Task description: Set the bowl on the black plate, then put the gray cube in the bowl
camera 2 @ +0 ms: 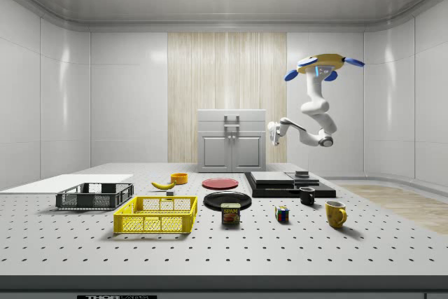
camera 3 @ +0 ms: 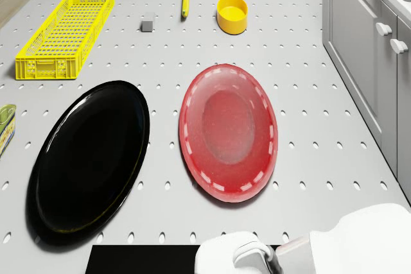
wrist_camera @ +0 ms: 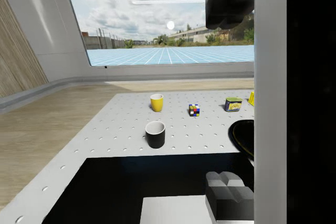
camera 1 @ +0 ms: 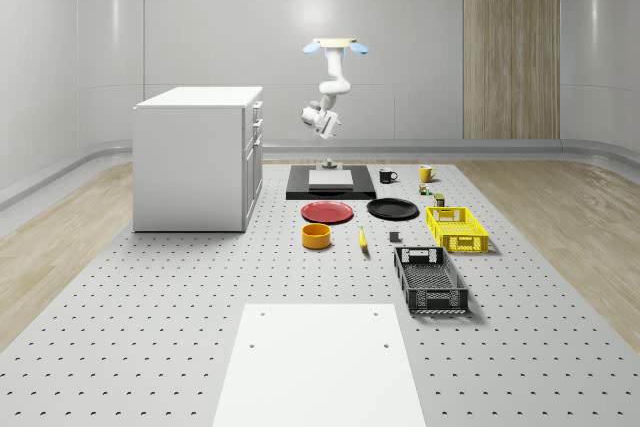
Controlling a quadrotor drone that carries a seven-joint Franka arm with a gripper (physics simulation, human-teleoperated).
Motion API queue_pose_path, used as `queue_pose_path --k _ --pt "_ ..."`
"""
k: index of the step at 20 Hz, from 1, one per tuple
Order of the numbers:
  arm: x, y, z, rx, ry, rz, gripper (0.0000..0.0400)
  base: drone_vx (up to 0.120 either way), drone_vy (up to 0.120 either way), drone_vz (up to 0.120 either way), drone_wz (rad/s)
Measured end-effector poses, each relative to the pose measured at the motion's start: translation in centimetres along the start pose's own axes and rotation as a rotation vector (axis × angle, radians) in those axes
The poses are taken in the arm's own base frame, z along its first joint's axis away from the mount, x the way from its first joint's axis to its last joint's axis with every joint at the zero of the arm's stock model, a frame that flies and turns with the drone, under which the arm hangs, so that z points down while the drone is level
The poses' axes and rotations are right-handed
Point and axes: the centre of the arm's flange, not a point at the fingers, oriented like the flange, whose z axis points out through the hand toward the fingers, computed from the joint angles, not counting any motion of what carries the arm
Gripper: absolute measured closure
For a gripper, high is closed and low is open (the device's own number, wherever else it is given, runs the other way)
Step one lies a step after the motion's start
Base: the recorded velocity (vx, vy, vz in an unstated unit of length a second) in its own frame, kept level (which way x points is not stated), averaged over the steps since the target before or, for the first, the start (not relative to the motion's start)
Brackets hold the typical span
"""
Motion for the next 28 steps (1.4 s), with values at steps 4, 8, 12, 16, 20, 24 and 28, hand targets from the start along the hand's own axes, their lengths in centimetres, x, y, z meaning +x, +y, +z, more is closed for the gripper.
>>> queue_pose_path --k 4,8,12,16,20,24,28 --pt "-3.0 -3.0 1.0 -0.315 0.316 -0.011 0.0000 0.120 0.000 -0.120 0.000" --pt "-4.5 -4.4 2.2 -0.483 0.488 -0.017 0.0000 0.120 0.000 -0.120 0.000" --pt "-5.1 -5.0 3.0 -0.566 0.575 -0.021 0.0000 0.120 0.000 -0.120 0.000" --pt "-5.4 -5.3 3.4 -0.606 0.618 -0.023 0.0000 0.120 0.000 -0.120 0.000" --pt "-5.6 -5.4 3.6 -0.625 0.638 -0.024 0.0000 0.120 -0.060 -0.120 0.000" --pt "-5.6 -5.5 3.7 -0.634 0.649 -0.024 0.0000 0.120 0.000 -0.110 0.000" --pt "-5.7 -5.5 3.7 -0.639 0.653 -0.025 0.0000 0.120 0.000 0.000 0.000"
